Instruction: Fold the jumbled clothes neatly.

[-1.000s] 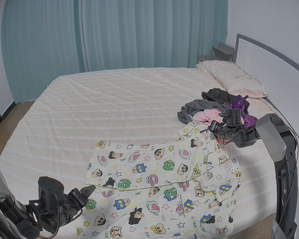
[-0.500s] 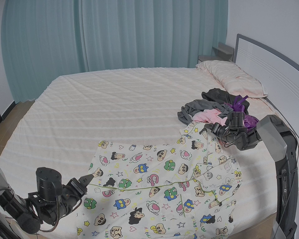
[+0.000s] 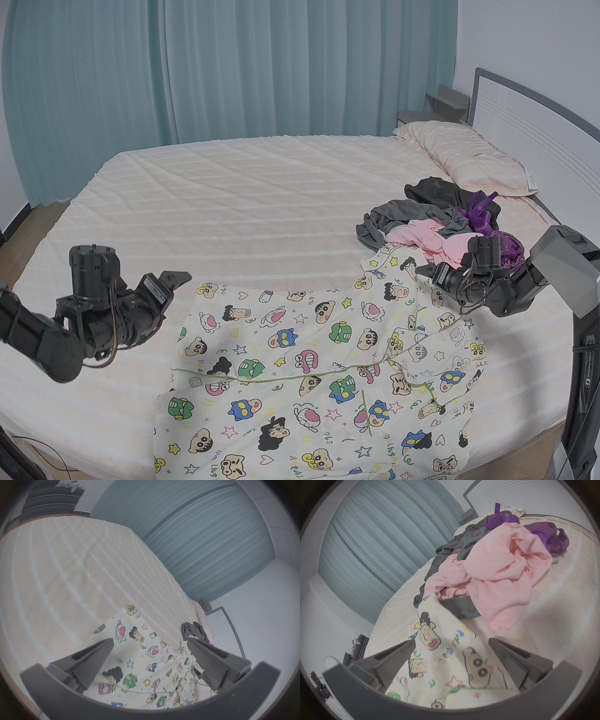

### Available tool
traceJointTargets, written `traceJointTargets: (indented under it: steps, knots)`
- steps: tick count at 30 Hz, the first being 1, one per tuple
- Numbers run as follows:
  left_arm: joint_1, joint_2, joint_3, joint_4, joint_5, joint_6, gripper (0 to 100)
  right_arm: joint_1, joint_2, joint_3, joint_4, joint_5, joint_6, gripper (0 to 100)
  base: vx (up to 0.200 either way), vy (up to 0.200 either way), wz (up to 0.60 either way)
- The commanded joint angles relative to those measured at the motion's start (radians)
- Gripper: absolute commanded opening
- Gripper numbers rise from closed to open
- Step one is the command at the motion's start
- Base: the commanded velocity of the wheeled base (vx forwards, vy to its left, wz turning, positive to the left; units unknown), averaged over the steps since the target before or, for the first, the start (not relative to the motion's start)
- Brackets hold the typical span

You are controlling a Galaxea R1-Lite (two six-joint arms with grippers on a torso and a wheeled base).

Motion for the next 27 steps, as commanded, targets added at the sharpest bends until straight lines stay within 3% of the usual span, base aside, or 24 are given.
traceJointTargets:
  steps: [1,11,20,27]
  knots:
    - [0.083,0.166,-0.206,0.085,-0.090,0.102,100,0.007,-0.126,0.178,-0.071,0.002,-0.001,100,0.000,0.000,0.00]
    - [0.109,0.412,-0.418,0.131,-0.150,0.240,100,0.017,-0.186,0.339,-0.137,0.004,0.010,100,0.000,0.000,0.00]
    - [0.112,0.542,-0.611,0.133,-0.148,0.258,100,0.008,-0.224,0.436,-0.202,0.004,0.012,100,0.000,0.000,0.00]
    - [0.111,0.607,-0.677,0.131,-0.128,0.295,100,0.008,-0.237,0.471,-0.229,0.002,0.012,100,0.000,0.000,0.00]
